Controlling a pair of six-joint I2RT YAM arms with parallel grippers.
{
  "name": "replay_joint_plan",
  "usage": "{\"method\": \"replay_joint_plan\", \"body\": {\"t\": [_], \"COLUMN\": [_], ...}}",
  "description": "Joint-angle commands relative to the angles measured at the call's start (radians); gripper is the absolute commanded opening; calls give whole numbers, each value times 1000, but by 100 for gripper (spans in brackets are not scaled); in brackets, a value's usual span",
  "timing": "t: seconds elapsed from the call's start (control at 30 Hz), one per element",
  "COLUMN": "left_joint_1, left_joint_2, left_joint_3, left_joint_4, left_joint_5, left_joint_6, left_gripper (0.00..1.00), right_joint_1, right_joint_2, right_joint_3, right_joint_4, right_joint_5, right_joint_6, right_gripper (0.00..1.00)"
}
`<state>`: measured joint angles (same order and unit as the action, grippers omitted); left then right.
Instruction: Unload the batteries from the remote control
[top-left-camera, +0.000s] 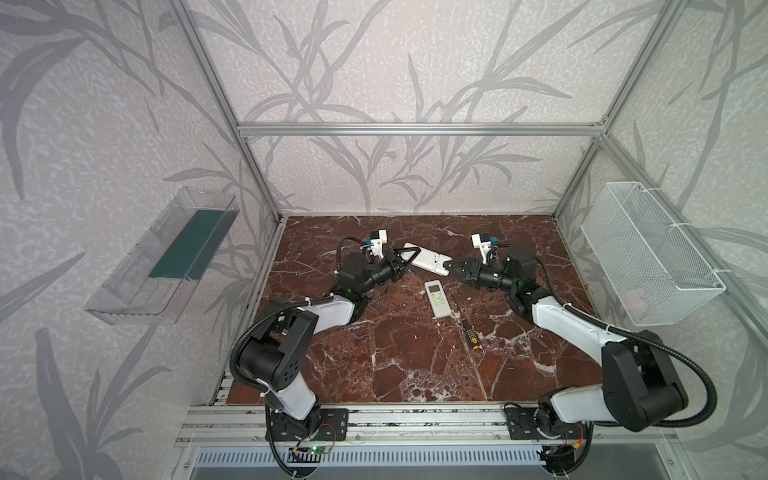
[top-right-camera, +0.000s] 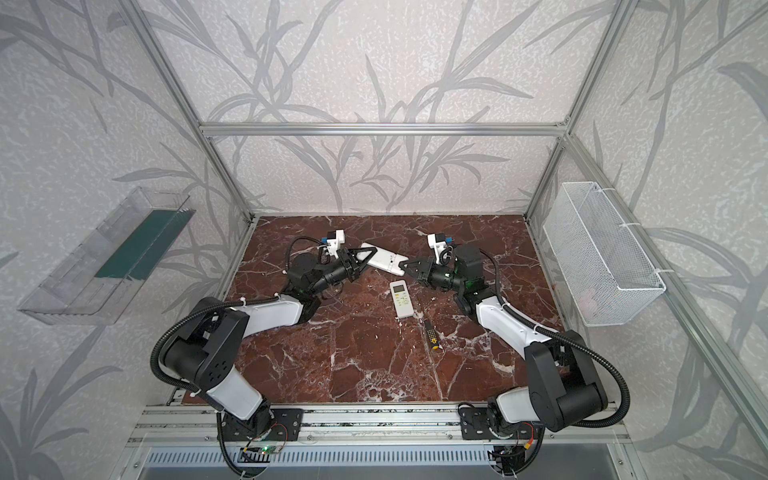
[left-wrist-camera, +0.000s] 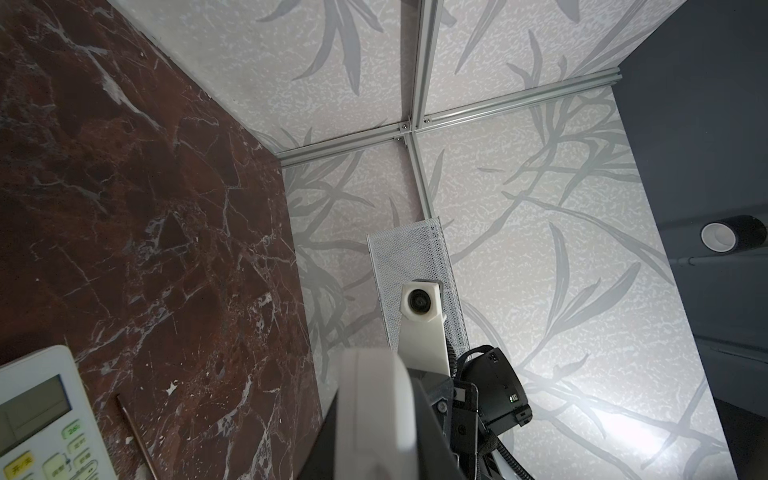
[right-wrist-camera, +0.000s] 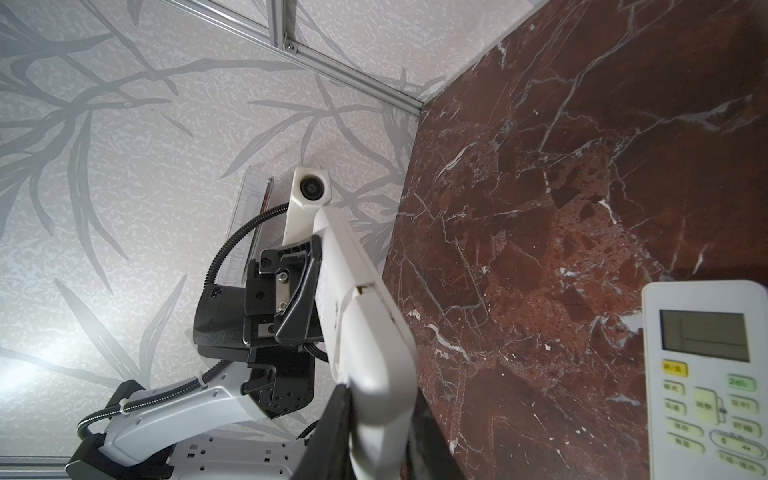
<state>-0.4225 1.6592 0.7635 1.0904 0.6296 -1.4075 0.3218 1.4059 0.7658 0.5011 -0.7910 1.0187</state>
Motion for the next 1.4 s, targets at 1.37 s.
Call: {"method": "replay_joint_plan", "body": {"t": [1.37], "left_joint_1": [16], "left_joint_2": [-75], "left_joint_3": [-5], "left_joint_4": [6], "left_joint_5": [-38], "left_joint_6": [4], "left_gripper": [0], "right_joint_1": [33], "right_joint_2": [86], "right_joint_3": [86], "right_joint_4": [125], "right_joint_5": [-30], "right_joint_6": [35], "right_gripper": [30]}}
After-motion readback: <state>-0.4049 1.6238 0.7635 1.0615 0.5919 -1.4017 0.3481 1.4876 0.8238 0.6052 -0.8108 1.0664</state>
